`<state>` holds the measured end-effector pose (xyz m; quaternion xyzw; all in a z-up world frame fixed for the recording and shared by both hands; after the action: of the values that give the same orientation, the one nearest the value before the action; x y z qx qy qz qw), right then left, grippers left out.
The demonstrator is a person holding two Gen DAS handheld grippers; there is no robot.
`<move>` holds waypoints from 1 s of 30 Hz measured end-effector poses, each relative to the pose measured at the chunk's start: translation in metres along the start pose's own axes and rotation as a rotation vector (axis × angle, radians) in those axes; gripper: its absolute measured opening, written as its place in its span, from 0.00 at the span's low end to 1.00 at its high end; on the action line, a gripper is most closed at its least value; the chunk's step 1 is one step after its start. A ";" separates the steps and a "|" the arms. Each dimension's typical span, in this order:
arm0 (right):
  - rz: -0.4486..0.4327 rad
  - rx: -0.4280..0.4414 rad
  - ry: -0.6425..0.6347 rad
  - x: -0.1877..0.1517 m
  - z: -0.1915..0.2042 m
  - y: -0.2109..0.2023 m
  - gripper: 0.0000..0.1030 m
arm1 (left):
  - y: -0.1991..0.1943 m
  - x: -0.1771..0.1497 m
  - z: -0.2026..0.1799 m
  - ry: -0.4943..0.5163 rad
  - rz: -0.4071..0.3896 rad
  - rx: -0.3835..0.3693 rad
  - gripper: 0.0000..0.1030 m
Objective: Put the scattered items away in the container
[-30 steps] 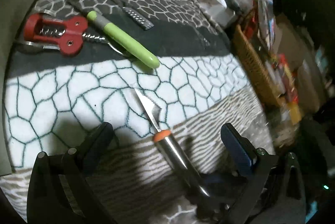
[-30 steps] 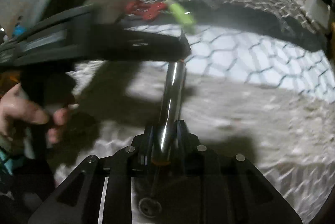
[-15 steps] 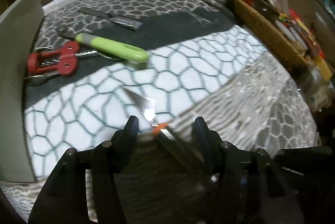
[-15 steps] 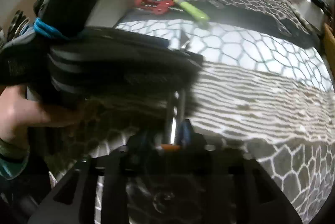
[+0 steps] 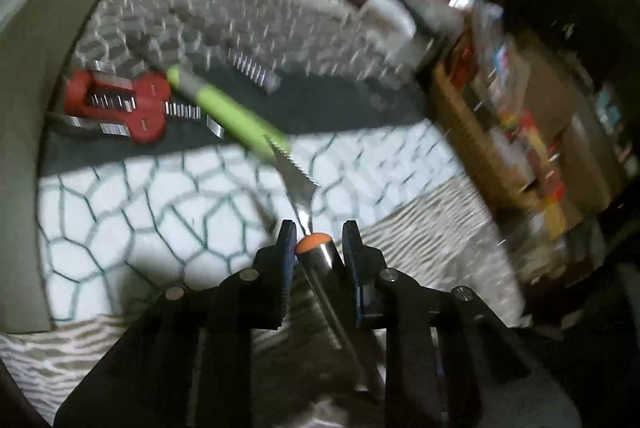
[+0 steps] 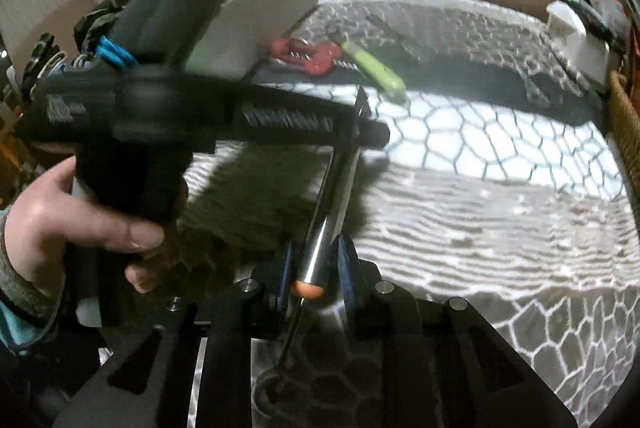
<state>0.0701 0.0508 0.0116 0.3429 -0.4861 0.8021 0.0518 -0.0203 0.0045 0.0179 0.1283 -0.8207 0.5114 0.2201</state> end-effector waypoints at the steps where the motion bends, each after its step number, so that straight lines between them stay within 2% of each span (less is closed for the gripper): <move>1: -0.014 0.006 -0.006 0.004 0.003 -0.004 0.22 | -0.013 0.007 0.000 -0.010 -0.027 -0.023 0.20; 6: -0.104 0.040 -0.052 0.035 0.030 -0.019 0.22 | -0.066 0.028 0.008 -0.039 -0.123 -0.075 0.19; 11: -0.141 0.084 -0.110 0.068 0.066 -0.024 0.21 | -0.107 0.048 0.030 -0.080 -0.176 -0.092 0.17; 16: -0.181 0.152 -0.215 0.122 0.117 -0.025 0.16 | -0.143 0.077 0.061 -0.081 -0.178 -0.073 0.11; 18: -0.191 0.189 -0.250 0.151 0.139 -0.020 0.16 | -0.162 0.093 0.078 -0.075 -0.190 -0.032 0.11; 21: -0.198 0.243 -0.286 0.194 0.170 -0.004 0.16 | -0.182 0.116 0.114 -0.092 -0.193 0.024 0.11; 25: -0.170 0.324 -0.265 0.246 0.197 0.037 0.16 | -0.188 0.140 0.181 -0.151 -0.159 0.101 0.11; 30: -0.095 0.428 -0.150 0.277 0.211 0.112 0.16 | -0.180 0.140 0.258 -0.215 -0.106 0.168 0.11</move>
<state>-0.0812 -0.2489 0.1566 0.4270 -0.2908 0.8560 -0.0207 -0.1230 -0.3046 0.1297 0.2435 -0.7858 0.5495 0.1461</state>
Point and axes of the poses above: each gripper's, at about its wrist camera, not at the fingertips, and y roughly the way its jaws point, z to its left, x to its top, the point moved 5 cm from there along y, roughly the way its jaws point, and after that the axes turned 10 degrees about x, right-handed, at the moved point
